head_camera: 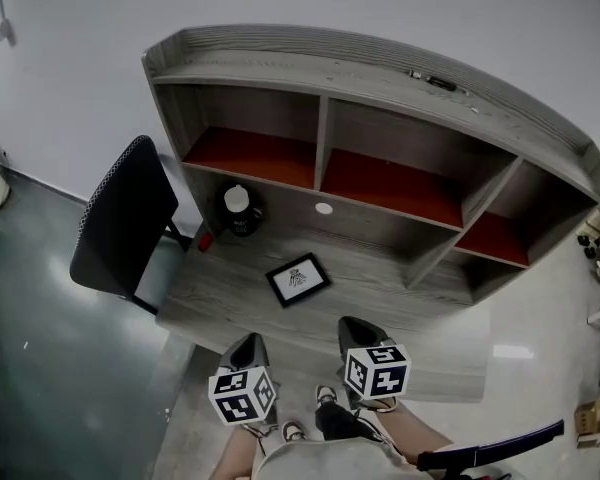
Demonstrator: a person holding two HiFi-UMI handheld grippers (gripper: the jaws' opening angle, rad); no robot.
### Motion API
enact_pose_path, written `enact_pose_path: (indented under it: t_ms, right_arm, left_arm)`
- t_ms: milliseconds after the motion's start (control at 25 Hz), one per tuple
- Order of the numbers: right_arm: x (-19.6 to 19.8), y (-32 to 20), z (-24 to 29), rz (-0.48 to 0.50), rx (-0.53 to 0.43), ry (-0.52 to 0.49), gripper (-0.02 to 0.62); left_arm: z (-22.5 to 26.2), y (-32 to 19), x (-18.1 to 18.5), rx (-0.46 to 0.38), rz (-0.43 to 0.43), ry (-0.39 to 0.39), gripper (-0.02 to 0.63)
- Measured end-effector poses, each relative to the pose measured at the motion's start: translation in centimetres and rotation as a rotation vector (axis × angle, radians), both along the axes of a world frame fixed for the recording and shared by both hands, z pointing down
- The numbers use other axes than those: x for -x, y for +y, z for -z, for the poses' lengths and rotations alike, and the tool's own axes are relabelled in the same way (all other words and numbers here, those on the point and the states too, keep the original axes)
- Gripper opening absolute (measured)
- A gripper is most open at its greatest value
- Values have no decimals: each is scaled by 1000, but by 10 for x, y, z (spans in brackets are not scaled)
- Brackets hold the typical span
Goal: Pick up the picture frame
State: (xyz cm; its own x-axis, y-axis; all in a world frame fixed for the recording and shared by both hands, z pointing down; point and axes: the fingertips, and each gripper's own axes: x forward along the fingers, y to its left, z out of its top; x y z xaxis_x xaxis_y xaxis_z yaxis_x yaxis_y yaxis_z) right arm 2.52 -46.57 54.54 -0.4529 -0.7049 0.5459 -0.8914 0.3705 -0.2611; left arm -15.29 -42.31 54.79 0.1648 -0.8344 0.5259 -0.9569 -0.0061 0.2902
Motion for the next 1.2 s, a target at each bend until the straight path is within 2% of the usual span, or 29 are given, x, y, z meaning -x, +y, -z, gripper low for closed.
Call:
enact_pose_path:
  t_ms: [200,440,800,1200]
  right_arm:
    - [-4,-9,-16,14,36,-5,32]
    - [-6,-8,-48,40,119,-22,32]
    - [-8,-7,-97,110,236,-16,32]
    - [-18,-14,-124,172,291,18,32]
  left_arm:
    - [-11,-11,-9,28,3,-4,12]
    - [-36,-13,-17,99,17,-8,12]
    - [-71,-8,-16,186,90,-14,12]
    - [-98,1,-18,243,165,-4,12]
